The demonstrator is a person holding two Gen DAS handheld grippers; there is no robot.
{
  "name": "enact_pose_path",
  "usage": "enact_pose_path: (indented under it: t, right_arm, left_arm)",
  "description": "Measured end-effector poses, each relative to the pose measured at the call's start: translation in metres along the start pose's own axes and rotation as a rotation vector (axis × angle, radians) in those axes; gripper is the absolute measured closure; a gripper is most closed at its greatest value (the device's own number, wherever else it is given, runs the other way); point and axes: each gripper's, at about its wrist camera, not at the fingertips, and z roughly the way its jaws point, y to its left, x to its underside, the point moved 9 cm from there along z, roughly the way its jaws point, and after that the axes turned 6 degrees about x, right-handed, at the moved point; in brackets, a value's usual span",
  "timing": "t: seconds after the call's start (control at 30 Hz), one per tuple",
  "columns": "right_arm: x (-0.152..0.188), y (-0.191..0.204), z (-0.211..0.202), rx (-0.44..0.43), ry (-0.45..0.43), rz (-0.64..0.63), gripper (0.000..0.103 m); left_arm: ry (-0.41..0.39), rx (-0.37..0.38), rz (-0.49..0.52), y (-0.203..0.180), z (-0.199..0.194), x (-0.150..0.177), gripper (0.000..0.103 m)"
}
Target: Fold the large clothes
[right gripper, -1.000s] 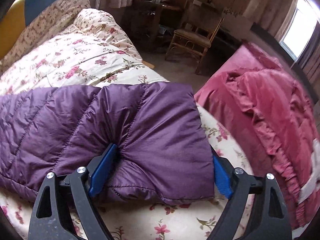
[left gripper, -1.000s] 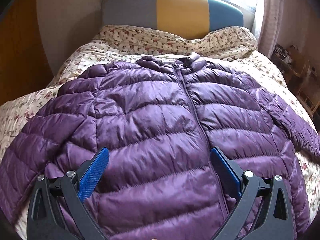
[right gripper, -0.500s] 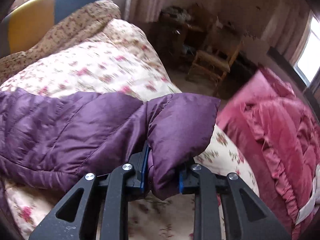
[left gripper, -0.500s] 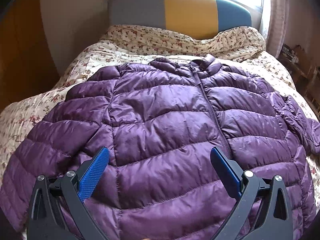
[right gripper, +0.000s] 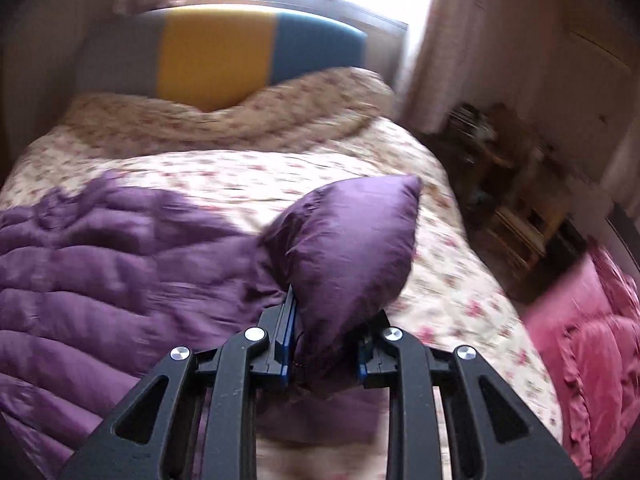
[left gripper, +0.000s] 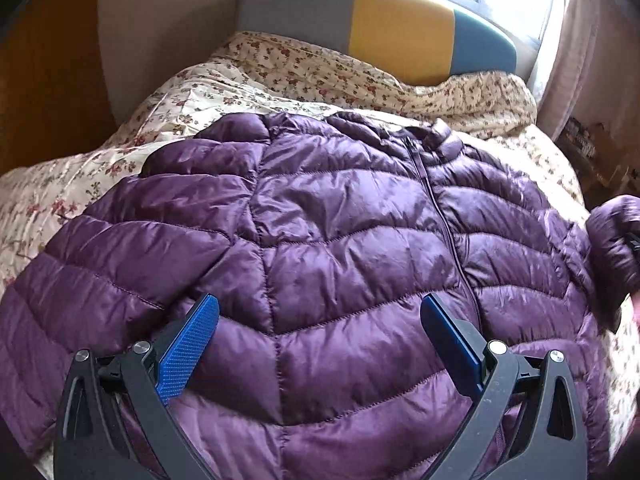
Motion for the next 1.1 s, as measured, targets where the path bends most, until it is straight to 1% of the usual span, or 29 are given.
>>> enact_pose_path:
  t: [0.13,0.2,0.23,0.33,0.47,0.53,0.57,0.63,0.67,0.7,0.77,0.83,0.9,0.97,1.0,1.1]
  right_arm:
    - [-0.002,0.065,-0.008,-0.078,-0.006,-0.056,0.082]
    - [0.001,0.092,-0.011,-0.117,-0.005,-0.084,0.082]
    - [0.002,0.105,-0.012,-0.130,-0.007,-0.099,0.082]
    - [0.007,0.144,-0.018,-0.175,-0.006,-0.150,0.082]
    - [0.014,0.197,-0.025,-0.244,-0.007,-0.224,0.082]
    - [0.018,0.219,-0.028,-0.287,-0.002,-0.252,0.082]
    - [0.022,0.230,-0.030,-0.316,0.003,-0.268,0.082]
    - [0.028,0.245,-0.034,-0.352,0.000,-0.298,0.077]
    - [0.032,0.250,-0.036,-0.363,-0.003,-0.310,0.071]
    - [0.034,0.252,-0.038,-0.368,-0.007,-0.315,0.056]
    - [0.039,0.253,-0.043,-0.361,-0.029,-0.326,0.035]
    - [0.045,0.250,-0.049,-0.361,-0.039,-0.333,0.034]
    - [0.051,0.243,-0.054,-0.349,-0.049,-0.343,0.021]
    - [0.054,0.233,-0.059,-0.338,-0.063,-0.336,0.015]
    - [0.057,0.227,-0.061,-0.340,-0.064,-0.328,0.011]
    - [0.063,0.204,-0.063,-0.332,-0.056,-0.308,0.006]
  left_arm:
    - [0.012,0.019,-0.044,0.012,0.002,-0.001,0.003]
    - [0.012,0.024,-0.050,0.017,0.002,-0.001,0.003]
    - [0.013,0.024,-0.050,0.019,0.002,-0.001,0.006]
    - [0.013,0.041,-0.046,0.023,0.002,0.001,0.007]
    - [0.006,0.085,-0.061,0.026,-0.004,-0.001,0.007]
    - [0.002,0.111,-0.069,0.027,-0.009,-0.002,0.010]
    - [0.002,0.119,-0.074,0.028,-0.010,-0.002,0.010]
    - [0.003,0.128,-0.085,0.031,-0.013,-0.003,0.010]
    - [0.003,0.127,-0.089,0.033,-0.014,-0.003,0.010]
    - [0.002,0.129,-0.094,0.034,-0.015,-0.004,0.010]
    - [0.010,0.142,-0.112,0.034,-0.015,-0.004,0.010]
    - [0.010,0.152,-0.118,0.031,-0.016,-0.006,0.010]
    - [0.006,0.166,-0.109,0.025,-0.018,-0.008,0.010]
    - [0.003,0.196,-0.109,0.015,-0.021,-0.011,0.010]
    - [0.002,0.211,-0.102,0.009,-0.022,-0.013,0.010]
    - [0.011,0.248,-0.108,-0.006,-0.019,-0.016,0.010]
